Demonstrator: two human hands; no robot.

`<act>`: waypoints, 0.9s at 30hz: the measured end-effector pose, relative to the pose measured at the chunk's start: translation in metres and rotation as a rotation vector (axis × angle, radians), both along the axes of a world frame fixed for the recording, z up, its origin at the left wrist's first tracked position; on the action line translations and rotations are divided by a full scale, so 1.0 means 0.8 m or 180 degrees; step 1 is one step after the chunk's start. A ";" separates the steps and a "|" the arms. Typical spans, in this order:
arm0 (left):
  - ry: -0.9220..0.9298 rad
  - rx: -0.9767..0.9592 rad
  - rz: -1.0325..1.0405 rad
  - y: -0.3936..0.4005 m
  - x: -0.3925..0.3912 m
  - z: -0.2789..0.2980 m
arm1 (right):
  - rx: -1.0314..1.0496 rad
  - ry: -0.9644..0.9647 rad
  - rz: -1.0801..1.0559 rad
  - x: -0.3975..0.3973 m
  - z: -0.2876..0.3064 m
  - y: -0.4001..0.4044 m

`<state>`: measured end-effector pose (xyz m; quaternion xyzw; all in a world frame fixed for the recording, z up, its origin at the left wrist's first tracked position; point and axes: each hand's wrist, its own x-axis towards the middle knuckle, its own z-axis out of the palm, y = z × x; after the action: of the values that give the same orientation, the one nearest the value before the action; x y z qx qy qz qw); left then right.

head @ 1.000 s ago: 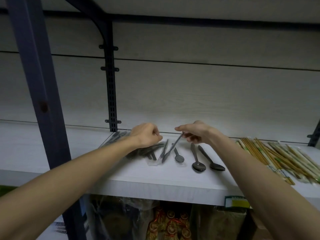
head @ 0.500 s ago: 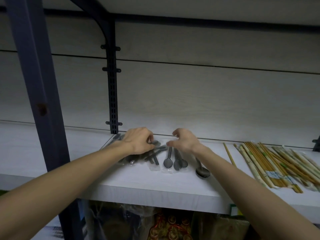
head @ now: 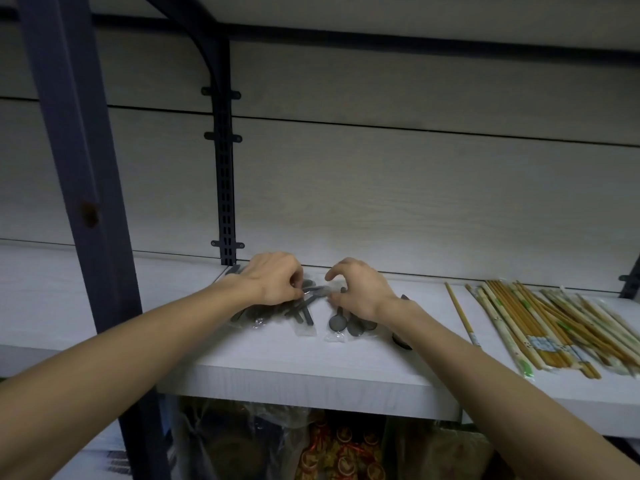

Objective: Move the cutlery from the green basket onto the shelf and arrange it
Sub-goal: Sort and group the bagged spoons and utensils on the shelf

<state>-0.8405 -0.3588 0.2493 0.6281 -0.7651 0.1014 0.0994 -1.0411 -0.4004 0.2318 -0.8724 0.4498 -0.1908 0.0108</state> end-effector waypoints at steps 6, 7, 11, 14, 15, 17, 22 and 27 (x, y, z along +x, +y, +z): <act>0.0649 0.0132 0.0366 0.002 0.014 0.000 | -0.0081 0.0552 0.0450 0.023 0.003 0.014; 0.0732 0.0184 0.0411 0.003 0.017 0.000 | -0.0128 0.0643 0.0484 0.027 0.001 0.015; 0.1087 0.0217 0.0493 0.007 0.028 -0.001 | -0.0500 0.0843 0.0630 0.034 -0.001 0.016; 0.1322 0.0115 0.0553 0.007 0.030 0.003 | -0.0785 0.0870 0.0735 0.029 0.003 0.014; 0.1425 0.0070 0.0567 0.008 0.028 0.006 | -0.0798 0.0784 0.0750 0.026 0.005 0.014; 0.1673 0.0021 0.0573 0.007 0.023 0.013 | -0.0803 0.0528 0.0731 0.016 0.012 0.011; 0.2690 0.0062 0.0484 -0.002 0.009 0.027 | -0.0745 -0.0190 0.0364 -0.019 0.031 0.009; 0.3835 0.0392 0.0229 -0.005 -0.022 0.040 | -0.0282 -0.1016 -0.0081 -0.048 0.047 0.017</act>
<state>-0.8579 -0.3629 0.2816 0.6050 -0.5569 -0.3132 0.4751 -1.0796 -0.3870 0.2694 -0.8249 0.4446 -0.3467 0.0412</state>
